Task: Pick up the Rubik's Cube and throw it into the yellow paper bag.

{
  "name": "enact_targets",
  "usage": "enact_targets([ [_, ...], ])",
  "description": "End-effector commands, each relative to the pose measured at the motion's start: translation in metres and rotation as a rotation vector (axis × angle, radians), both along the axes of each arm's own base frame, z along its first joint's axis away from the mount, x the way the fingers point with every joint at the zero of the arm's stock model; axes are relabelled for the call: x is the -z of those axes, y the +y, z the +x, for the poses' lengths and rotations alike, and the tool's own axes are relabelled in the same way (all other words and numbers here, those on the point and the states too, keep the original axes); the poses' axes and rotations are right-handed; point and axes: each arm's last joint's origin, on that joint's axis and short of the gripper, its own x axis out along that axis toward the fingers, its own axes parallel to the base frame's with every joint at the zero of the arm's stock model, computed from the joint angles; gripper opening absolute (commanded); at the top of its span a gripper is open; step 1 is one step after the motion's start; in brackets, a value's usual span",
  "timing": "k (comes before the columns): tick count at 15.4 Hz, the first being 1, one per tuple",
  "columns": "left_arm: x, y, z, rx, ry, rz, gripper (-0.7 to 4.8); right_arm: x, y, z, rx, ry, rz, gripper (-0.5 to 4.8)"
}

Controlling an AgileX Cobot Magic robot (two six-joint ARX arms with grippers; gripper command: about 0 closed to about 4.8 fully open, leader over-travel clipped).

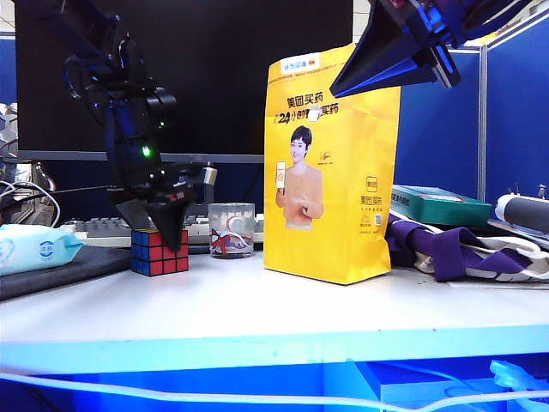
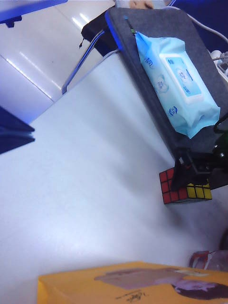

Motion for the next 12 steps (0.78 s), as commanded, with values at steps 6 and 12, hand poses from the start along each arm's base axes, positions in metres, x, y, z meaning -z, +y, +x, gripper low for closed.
enact_targets([
  [6,0.001,-0.003,0.002,0.011,0.011,-0.086,0.21,-0.003,0.002,0.003,-0.015,-0.050,0.006,-0.01],
  [12,-0.107,-0.001,-0.034,-0.017,-0.209,-0.197,-0.03,-0.007,0.002,0.007,0.013,-0.108,0.012,-0.01],
])
